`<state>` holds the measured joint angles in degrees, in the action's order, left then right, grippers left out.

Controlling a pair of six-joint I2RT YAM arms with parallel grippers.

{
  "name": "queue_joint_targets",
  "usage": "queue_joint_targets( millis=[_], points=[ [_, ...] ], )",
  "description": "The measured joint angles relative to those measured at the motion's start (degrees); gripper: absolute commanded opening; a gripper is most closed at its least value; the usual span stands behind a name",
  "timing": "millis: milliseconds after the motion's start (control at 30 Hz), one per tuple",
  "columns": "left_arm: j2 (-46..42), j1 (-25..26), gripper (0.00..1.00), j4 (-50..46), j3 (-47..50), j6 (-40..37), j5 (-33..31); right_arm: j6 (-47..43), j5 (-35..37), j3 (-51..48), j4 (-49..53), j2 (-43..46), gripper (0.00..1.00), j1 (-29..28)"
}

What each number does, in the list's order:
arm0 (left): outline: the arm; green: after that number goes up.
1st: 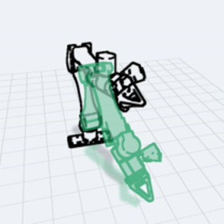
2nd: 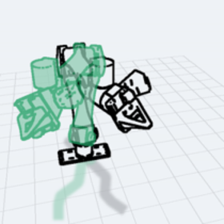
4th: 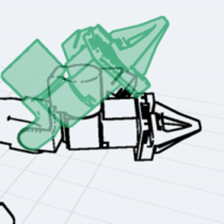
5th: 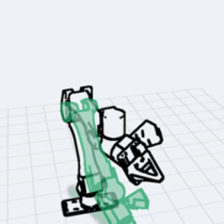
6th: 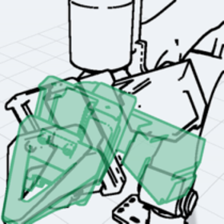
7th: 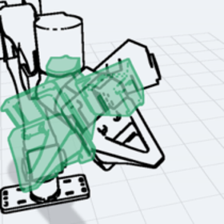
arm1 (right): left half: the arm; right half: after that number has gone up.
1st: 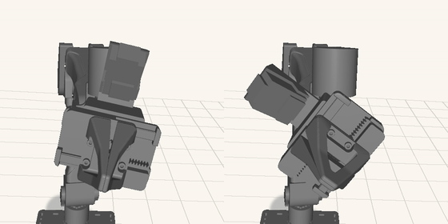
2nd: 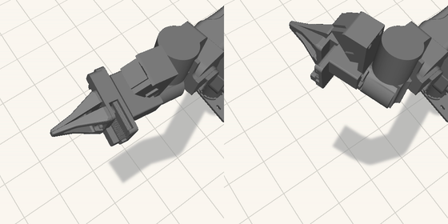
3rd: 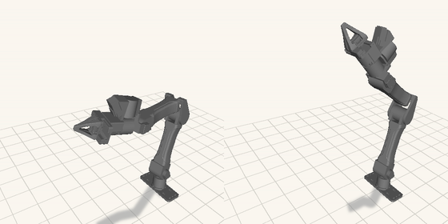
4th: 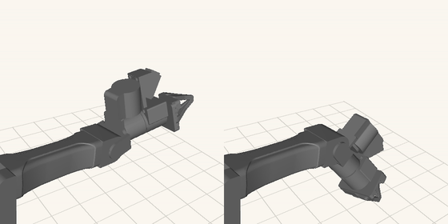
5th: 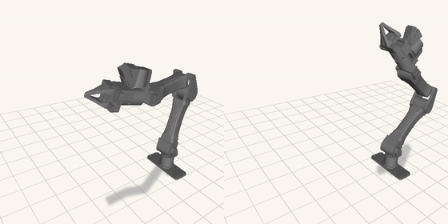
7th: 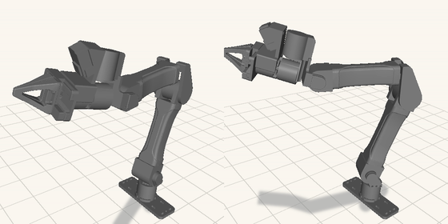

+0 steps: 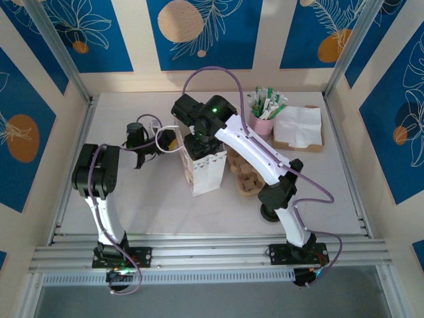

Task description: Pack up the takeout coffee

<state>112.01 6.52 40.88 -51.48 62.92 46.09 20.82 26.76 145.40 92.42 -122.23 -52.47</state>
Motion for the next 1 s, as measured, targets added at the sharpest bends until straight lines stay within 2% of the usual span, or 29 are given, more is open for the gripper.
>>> queue_joint_targets(
  millis=[433, 567, 667, 800, 1000],
  points=[
    [-11.3, 1.36, 0.36, 5.92, 14.32, 0.31, -2.14, -1.31, 0.13, -3.23, 0.35, 0.74, 0.58, 0.37],
    [-14.73, 2.19, 0.36, 4.81, 16.98, -0.37, -3.15, -1.29, 0.09, -4.85, 0.39, 0.96, 0.58, 0.37],
    [-19.43, 2.19, 0.36, -1.84, 17.03, -3.67, -5.99, -1.29, -0.02, -7.15, 0.37, 1.73, 0.58, 0.37],
    [-28.33, 2.19, 0.4, -17.4, 14.32, -11.58, -12.63, -1.09, -0.07, -10.45, 0.15, 3.76, 0.58, 0.37],
    [-39.34, 2.19, 0.54, -37.68, 5.88, -21.24, -23.39, -0.37, -0.26, -12.11, 0.11, 6.56, 0.58, 0.33]
  ],
)
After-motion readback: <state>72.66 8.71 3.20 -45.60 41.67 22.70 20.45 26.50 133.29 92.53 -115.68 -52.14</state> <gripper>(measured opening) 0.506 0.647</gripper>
